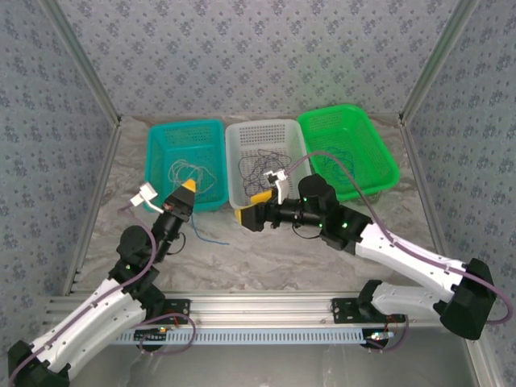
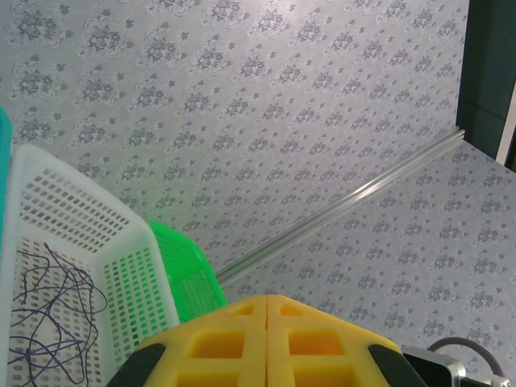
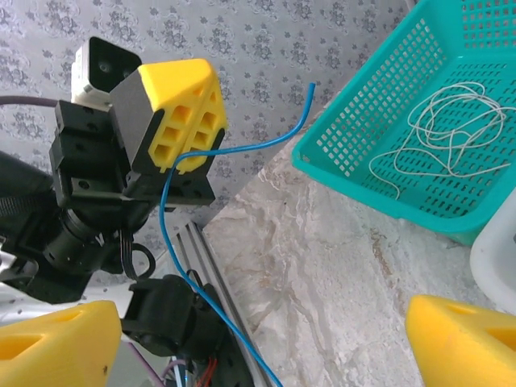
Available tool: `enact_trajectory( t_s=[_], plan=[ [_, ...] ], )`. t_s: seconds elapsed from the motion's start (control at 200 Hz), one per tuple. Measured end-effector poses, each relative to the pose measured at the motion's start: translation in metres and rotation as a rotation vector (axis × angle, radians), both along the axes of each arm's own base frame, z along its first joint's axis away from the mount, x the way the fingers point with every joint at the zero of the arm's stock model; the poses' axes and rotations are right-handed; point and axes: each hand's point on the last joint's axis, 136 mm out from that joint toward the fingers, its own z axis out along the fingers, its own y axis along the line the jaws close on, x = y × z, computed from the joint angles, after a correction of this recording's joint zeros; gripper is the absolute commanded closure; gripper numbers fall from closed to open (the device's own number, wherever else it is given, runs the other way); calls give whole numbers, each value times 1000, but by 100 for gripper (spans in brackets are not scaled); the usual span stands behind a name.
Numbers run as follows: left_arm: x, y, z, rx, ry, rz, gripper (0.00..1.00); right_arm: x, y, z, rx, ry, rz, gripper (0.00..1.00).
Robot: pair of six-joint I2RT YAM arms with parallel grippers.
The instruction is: Untangle the cables
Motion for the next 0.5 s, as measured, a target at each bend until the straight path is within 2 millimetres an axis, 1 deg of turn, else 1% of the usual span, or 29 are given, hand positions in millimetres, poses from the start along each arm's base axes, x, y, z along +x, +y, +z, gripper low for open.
enact_trajectory(
  t_s=[0.08,0.12,0.2,0.265,0.325,0.4,0.5],
  plan=[
    [3,-6,-4,15,9,-14,100,6,9,-8,13,57,-9,17],
    [4,-9,-7,24,15,-23,100,10,15,-15,15,89,-12,19],
    [5,-18,-12,43,24,-49,100,18,25,-30,17,150,-26,21],
    [6,-24,-17,64,33,-64,100,24,31,-38,25,191,-38,22],
    [6,-28,-20,78,37,-76,100,28,35,-40,40,209,-48,23],
    [4,-31,-19,82,27,-88,100,33,39,-39,59,223,-59,24],
    [3,-33,-16,83,12,-95,100,40,43,-33,94,227,-74,34]
  ],
)
